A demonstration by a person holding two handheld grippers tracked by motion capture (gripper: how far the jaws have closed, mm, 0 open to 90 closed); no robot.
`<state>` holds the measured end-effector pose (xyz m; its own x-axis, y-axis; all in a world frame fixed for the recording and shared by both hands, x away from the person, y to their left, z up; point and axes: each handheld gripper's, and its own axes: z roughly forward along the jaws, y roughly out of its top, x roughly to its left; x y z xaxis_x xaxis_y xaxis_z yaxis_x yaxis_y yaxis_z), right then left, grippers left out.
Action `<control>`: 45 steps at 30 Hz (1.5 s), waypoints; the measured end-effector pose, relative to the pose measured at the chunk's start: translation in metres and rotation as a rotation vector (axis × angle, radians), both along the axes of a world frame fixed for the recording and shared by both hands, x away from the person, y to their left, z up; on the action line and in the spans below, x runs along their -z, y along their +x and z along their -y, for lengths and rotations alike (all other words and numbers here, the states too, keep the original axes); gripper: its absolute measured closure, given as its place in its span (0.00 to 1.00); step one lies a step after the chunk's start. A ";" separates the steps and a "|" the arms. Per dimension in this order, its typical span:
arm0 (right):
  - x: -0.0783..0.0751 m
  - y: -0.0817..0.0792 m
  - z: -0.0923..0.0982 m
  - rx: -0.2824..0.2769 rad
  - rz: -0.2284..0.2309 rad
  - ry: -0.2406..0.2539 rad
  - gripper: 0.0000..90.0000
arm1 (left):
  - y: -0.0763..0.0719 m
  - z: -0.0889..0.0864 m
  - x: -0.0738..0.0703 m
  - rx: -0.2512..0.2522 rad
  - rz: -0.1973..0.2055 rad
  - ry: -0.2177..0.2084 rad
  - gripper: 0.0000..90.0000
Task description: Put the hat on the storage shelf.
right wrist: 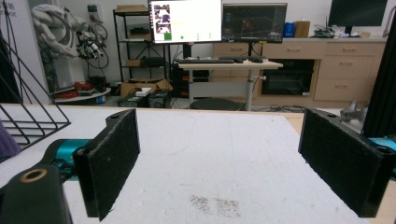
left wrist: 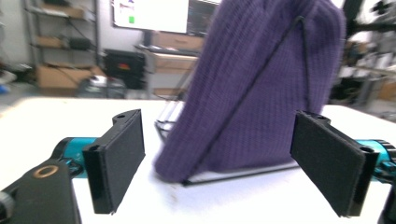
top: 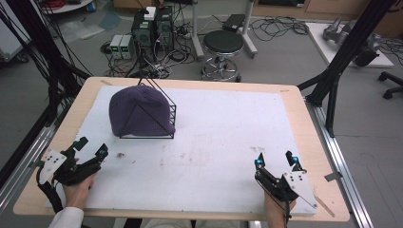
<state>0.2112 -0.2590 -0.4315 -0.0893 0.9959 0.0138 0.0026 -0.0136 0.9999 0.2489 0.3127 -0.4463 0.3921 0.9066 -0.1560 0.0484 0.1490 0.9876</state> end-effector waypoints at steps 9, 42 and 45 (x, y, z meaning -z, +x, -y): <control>0.007 0.002 0.007 0.023 -0.056 0.026 0.13 | -0.003 0.003 0.005 0.013 -0.011 0.038 0.19; 0.007 0.004 0.011 0.008 -0.052 -0.002 0.14 | -0.007 0.005 -0.002 0.025 0.035 0.016 0.19; 0.006 0.005 0.007 -0.007 -0.043 -0.020 0.14 | -0.007 0.004 -0.001 0.022 0.030 0.012 0.19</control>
<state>0.2159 -0.2660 -0.4376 -0.0961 0.9954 -0.0024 0.0453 0.0068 0.9990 0.2422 0.3087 -0.4449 0.4166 0.8993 -0.1328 0.0222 0.1360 0.9905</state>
